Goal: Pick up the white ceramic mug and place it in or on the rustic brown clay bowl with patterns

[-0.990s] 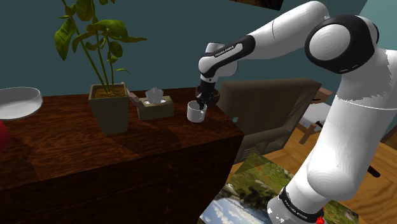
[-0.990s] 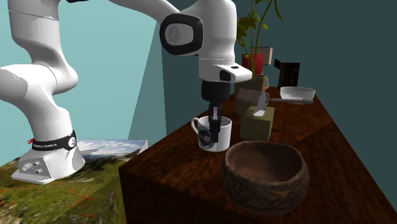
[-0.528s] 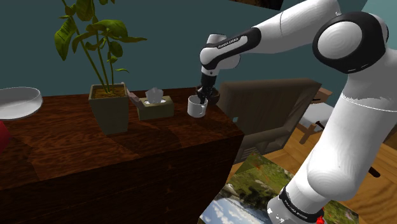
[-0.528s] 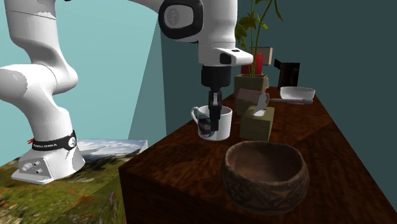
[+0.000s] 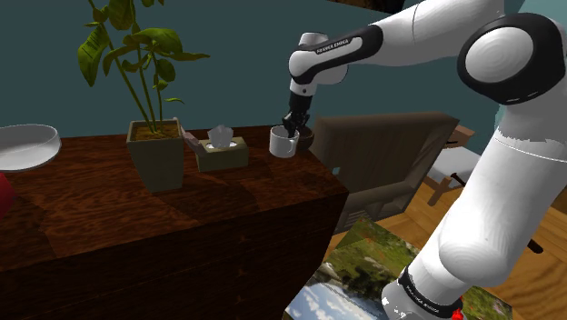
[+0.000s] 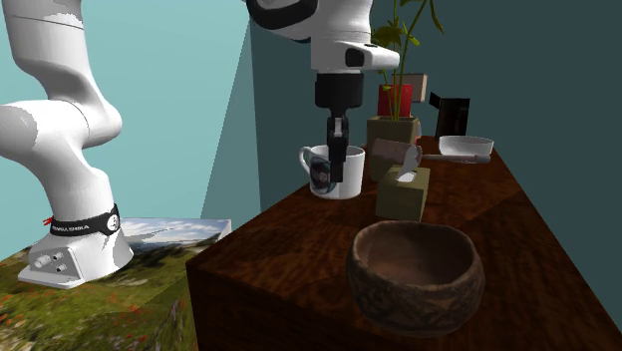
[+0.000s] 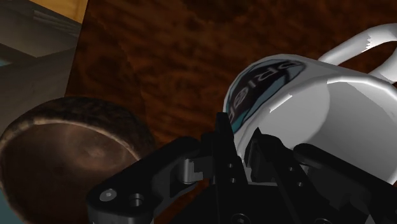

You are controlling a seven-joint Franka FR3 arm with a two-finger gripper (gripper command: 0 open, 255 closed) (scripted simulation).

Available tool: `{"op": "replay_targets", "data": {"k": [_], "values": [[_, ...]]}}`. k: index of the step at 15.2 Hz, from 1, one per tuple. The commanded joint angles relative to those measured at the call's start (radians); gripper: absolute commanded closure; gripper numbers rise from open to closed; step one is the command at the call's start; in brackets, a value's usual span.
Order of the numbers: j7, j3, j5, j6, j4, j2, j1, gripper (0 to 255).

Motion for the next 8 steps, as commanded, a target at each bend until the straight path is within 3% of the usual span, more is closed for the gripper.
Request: {"op": "replay_targets", "data": {"k": [1, 8], "values": [[0.004, 0.000, -0.003, -0.026, 0.016, -0.009, 0.001, 255], [0.012, 0.000, -0.009, -0.115, 0.084, -0.032, 0.001, 255]]}}
